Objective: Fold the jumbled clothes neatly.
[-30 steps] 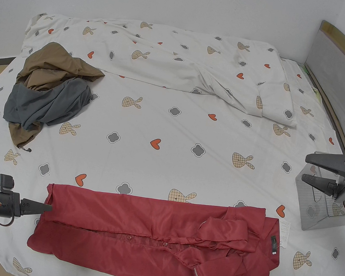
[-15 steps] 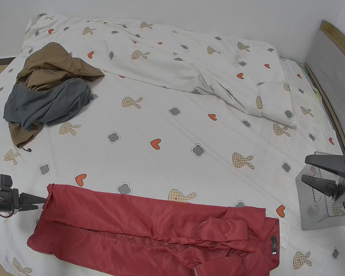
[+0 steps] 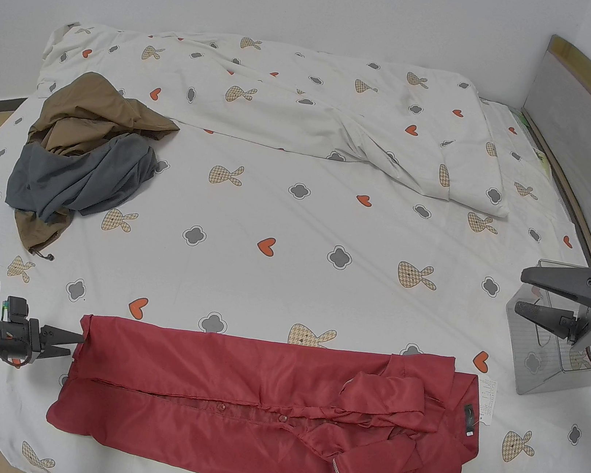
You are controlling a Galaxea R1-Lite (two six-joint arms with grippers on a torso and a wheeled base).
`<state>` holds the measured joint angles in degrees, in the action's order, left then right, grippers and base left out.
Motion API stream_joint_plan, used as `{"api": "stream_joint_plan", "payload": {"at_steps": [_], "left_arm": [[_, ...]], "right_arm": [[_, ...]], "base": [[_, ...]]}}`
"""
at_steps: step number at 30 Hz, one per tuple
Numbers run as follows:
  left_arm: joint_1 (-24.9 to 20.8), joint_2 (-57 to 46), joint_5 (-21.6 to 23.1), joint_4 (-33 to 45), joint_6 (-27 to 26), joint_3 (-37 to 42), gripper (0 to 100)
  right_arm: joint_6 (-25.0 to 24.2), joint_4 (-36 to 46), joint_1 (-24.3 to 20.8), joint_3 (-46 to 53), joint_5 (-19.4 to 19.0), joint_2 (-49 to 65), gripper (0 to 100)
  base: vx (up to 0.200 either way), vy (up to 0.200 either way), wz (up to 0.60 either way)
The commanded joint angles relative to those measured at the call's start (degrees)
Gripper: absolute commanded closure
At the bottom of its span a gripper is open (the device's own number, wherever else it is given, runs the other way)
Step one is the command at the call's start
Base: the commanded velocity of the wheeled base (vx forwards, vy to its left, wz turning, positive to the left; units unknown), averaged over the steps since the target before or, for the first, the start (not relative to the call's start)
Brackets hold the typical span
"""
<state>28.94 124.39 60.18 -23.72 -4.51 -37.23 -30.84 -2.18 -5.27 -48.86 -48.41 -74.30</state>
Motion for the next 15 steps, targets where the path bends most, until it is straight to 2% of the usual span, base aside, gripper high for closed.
{"api": "stream_joint_plan", "payload": {"at_steps": [1,7,15], "left_arm": [[-0.64,0.59,0.02,-0.01,0.03,0.14,0],[-3.28,0.06,-2.70,-0.01,0.03,1.55,0],[-5.91,-0.20,-2.79,-0.01,0.03,2.25,0]], "right_arm": [[-0.01,-0.02,-0.09,0.08,-0.02,-0.23,0],[-0.01,-0.02,-0.09,0.08,-0.02,-0.41,0],[-0.01,-0.02,-0.18,0.08,-0.02,-0.49,0]], "base": [[0.000,0.000,0.00],[0.000,0.000,0.00],[0.000,0.000,0.00]]}}
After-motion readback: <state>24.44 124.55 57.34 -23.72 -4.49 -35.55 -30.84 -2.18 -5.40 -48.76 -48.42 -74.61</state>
